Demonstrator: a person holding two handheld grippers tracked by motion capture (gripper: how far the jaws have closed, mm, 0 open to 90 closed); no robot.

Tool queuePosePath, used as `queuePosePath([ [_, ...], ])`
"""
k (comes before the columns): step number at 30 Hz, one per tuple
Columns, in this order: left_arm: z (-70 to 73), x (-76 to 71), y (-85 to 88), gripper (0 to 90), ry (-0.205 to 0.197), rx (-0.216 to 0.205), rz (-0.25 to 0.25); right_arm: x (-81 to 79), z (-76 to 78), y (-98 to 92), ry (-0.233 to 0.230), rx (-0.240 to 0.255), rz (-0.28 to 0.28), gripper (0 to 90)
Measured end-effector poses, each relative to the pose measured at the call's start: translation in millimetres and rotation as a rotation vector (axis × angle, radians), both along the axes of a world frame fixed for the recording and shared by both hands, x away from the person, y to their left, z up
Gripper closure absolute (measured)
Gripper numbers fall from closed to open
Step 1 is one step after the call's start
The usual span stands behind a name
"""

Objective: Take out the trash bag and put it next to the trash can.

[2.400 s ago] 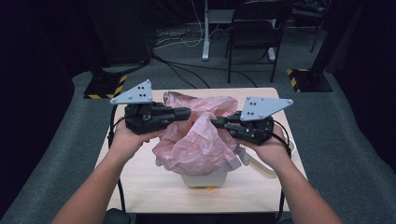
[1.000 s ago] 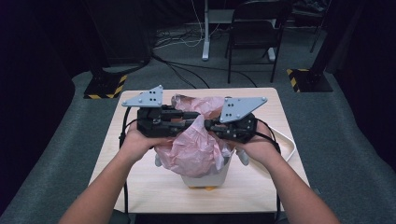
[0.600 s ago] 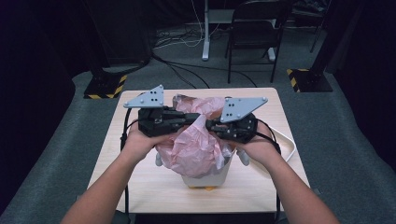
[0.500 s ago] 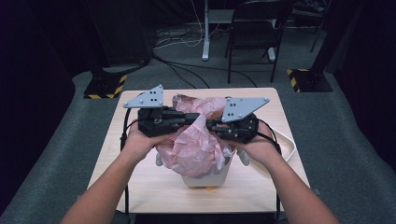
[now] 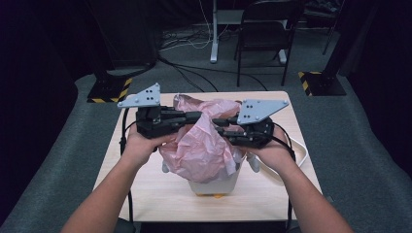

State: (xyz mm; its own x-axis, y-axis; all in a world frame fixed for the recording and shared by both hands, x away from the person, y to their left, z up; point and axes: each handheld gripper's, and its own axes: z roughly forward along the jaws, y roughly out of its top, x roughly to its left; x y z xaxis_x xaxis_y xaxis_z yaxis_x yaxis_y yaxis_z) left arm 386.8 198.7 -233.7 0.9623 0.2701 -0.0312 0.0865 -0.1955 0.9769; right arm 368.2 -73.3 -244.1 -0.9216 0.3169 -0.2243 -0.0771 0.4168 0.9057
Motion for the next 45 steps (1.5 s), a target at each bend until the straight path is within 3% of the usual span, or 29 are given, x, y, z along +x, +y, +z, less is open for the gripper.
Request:
queuePosePath([
  [17,13.3,2.0,9.8,89.8,-0.024,-0.012,0.042,-6.5,10.7,-17.1,-0.011,0.064,-0.035,59.7],
  [45,27.1,11.2,34.3,89.8,-0.027,-0.06,0.127,-23.9,31.1,-57.9,-0.05,0.147,-0.104,52.5],
])
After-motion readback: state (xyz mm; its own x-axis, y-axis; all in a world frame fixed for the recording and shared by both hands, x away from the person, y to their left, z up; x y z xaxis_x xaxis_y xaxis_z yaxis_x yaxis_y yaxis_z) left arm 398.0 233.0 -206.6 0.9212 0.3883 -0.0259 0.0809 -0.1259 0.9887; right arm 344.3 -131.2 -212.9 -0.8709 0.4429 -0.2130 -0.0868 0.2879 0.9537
